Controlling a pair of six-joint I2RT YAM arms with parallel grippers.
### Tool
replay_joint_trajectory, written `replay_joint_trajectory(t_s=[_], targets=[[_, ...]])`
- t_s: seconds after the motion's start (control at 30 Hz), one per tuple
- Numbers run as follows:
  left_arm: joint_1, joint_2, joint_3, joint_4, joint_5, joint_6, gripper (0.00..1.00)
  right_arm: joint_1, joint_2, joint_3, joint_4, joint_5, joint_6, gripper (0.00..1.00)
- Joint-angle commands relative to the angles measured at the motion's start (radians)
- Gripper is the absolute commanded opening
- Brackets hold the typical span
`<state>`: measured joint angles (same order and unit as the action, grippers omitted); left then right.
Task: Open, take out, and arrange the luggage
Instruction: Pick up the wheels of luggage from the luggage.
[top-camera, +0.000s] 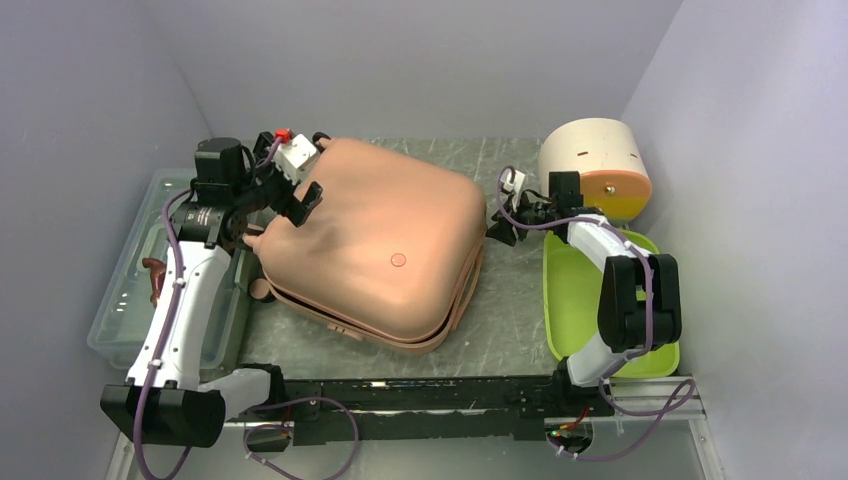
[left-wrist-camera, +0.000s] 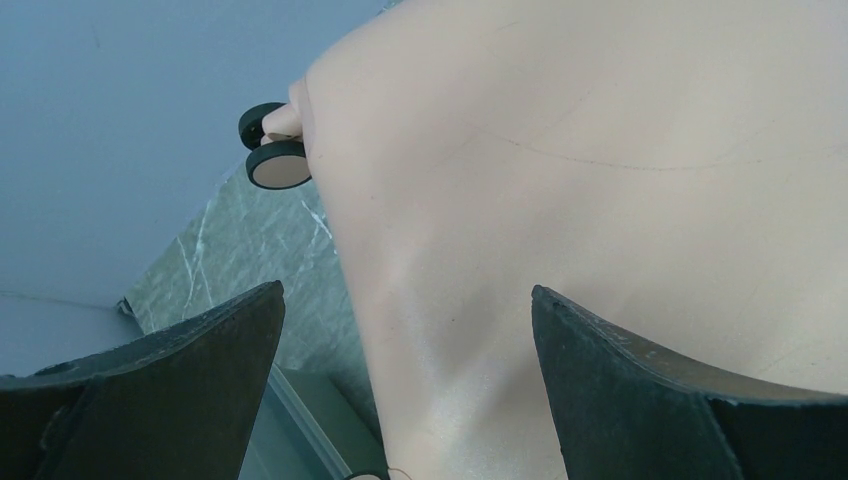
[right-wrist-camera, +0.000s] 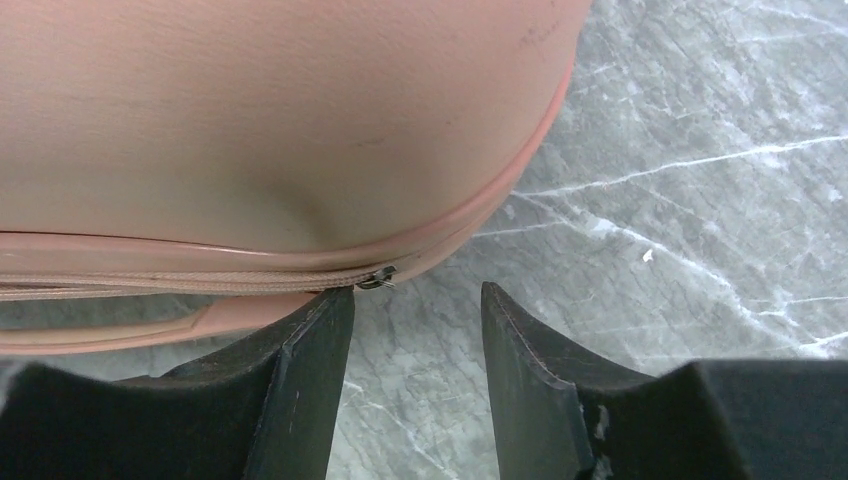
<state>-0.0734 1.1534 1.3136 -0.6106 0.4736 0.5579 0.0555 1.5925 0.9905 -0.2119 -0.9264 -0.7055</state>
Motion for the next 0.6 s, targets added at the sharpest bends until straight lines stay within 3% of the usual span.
replay_joint_trajectory(t_s=[0.0,0.57], targets=[[-0.006,-0.042,-0.011,0.076,-0.002,-0.064,0.99,0.004,0.038,0.033,0.019,0.008,-0.045,0.51],[0.033,-0.02,-0.038,0.004,0.039,-0.093,0.99,0.005,0.041,0.022,0.072,-0.083,-0.003,0.46]])
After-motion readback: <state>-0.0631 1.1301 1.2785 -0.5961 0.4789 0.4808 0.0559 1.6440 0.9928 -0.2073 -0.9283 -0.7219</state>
